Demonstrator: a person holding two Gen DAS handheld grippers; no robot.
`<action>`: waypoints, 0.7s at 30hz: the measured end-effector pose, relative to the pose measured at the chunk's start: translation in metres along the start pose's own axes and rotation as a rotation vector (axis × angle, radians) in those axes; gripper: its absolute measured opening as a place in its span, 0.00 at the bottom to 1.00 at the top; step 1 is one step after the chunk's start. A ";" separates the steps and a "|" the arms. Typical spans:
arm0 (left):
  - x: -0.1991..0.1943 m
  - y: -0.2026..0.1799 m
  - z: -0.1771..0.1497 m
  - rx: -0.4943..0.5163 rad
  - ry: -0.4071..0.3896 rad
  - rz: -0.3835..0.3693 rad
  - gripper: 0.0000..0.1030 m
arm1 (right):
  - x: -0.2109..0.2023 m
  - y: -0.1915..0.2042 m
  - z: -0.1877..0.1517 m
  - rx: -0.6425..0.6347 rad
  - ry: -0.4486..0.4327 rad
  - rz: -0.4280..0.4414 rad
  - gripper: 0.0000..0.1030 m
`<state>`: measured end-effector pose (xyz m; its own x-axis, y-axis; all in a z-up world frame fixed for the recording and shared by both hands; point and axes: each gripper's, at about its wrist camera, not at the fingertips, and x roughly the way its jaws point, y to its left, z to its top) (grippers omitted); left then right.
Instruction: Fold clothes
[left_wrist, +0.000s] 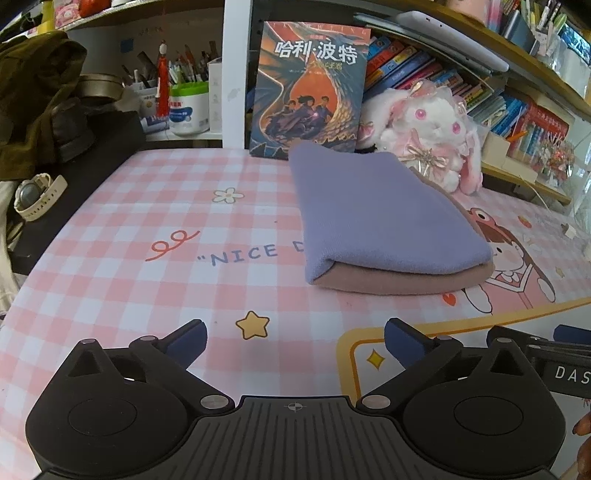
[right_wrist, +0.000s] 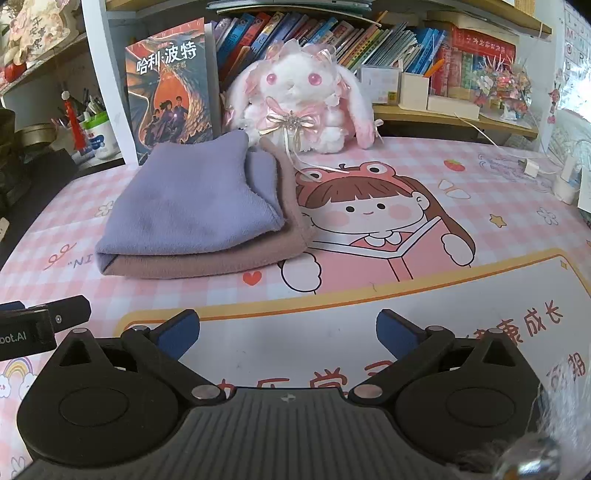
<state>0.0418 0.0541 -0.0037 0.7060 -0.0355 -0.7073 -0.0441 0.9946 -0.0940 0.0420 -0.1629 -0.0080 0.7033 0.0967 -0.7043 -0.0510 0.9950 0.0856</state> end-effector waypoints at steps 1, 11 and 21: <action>0.000 0.000 0.000 0.001 0.002 0.000 1.00 | 0.000 0.000 0.000 0.000 0.002 0.000 1.00; 0.001 -0.003 0.003 0.016 0.006 -0.007 1.00 | 0.003 -0.002 0.001 0.003 0.011 -0.006 1.00; -0.001 -0.005 0.001 0.023 0.006 -0.005 1.00 | 0.000 -0.003 0.000 0.005 0.007 -0.007 1.00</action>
<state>0.0417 0.0493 -0.0016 0.7017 -0.0407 -0.7113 -0.0243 0.9964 -0.0810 0.0420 -0.1660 -0.0086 0.6989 0.0897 -0.7096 -0.0423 0.9956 0.0841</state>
